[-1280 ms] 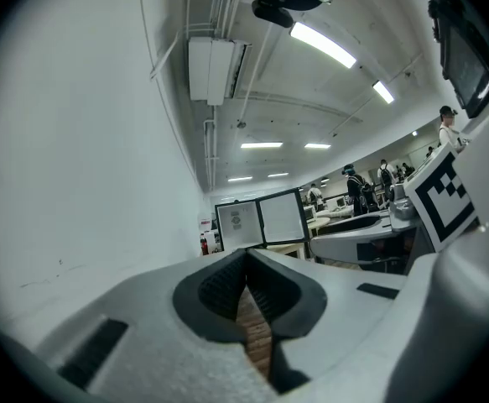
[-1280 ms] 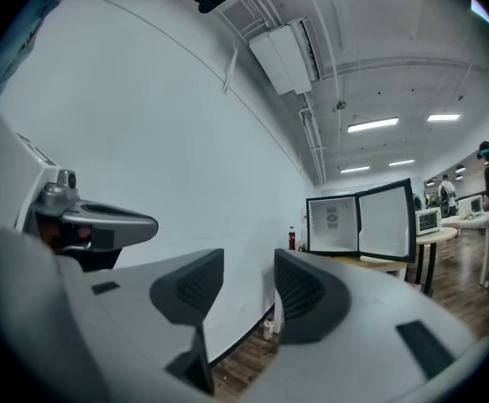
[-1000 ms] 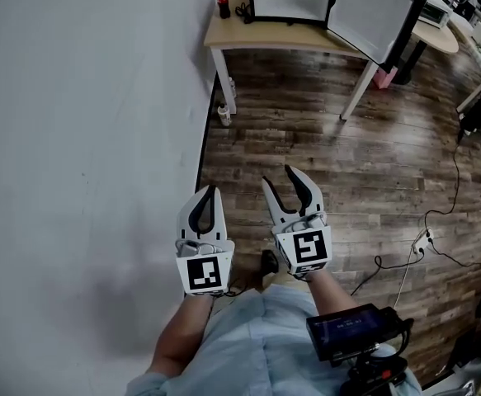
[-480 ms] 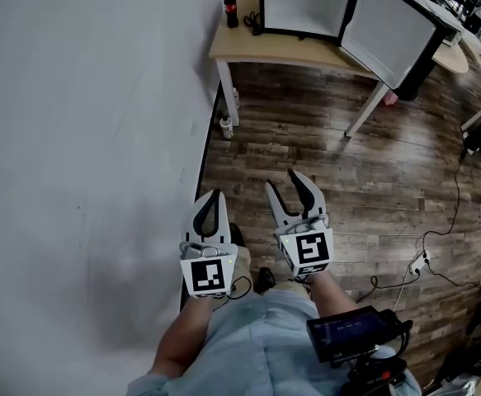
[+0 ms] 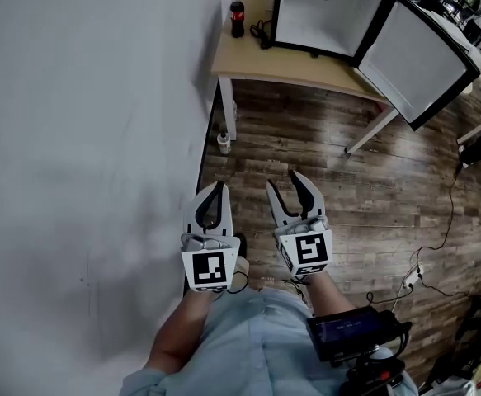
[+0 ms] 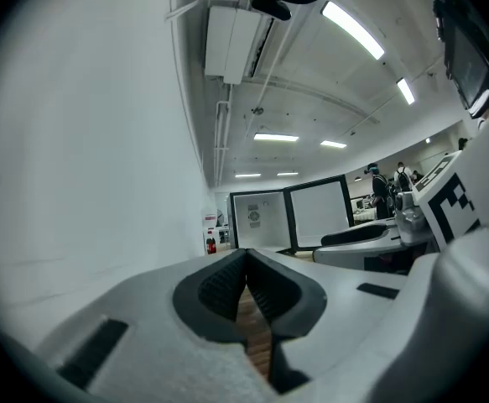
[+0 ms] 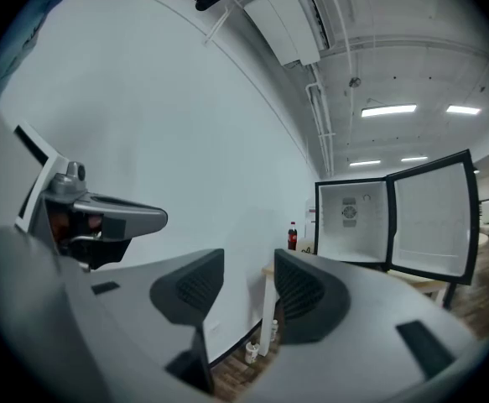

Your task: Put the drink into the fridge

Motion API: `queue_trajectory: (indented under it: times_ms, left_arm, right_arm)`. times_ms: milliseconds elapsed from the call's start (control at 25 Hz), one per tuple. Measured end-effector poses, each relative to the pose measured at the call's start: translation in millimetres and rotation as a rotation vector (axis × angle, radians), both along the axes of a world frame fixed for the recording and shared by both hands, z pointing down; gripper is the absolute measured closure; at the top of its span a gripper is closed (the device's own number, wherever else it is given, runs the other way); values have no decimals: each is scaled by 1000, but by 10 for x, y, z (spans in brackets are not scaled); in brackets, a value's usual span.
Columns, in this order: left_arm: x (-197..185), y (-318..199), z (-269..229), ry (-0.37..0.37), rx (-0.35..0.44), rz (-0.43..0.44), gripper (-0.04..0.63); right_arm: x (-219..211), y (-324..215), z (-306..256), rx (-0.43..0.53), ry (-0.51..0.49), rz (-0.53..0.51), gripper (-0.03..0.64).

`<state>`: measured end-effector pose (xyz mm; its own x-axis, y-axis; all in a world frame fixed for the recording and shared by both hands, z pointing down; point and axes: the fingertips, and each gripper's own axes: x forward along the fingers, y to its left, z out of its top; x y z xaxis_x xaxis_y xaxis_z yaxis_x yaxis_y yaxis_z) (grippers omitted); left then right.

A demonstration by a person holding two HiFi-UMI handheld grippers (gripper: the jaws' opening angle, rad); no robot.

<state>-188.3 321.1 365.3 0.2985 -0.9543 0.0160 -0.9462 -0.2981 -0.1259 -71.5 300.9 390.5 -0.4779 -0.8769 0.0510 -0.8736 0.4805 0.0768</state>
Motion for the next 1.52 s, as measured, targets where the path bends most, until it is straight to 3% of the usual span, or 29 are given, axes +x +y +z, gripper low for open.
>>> queue_trajectory:
  times_ms: [320, 760, 1120, 1320, 1520]
  left_arm:
    - [-247, -1014, -161, -8, 37, 55, 588]
    - [-178, -1751, -39, -25, 33, 86, 588]
    - [28, -2735, 47, -43, 4, 44, 588]
    - [144, -3445, 50, -30, -21, -15, 588]
    - [214, -4097, -43, -72, 3, -68, 588]
  right_arm:
    - [-289, -980, -204, 25, -6, 48, 425]
    - [-188, -1723, -316, 61, -10, 87, 426]
    - [16, -2768, -213, 40, -21, 56, 425]
    - [73, -3557, -211, 30, -26, -8, 425]
    - [89, -4269, -240, 40, -45, -79, 425]
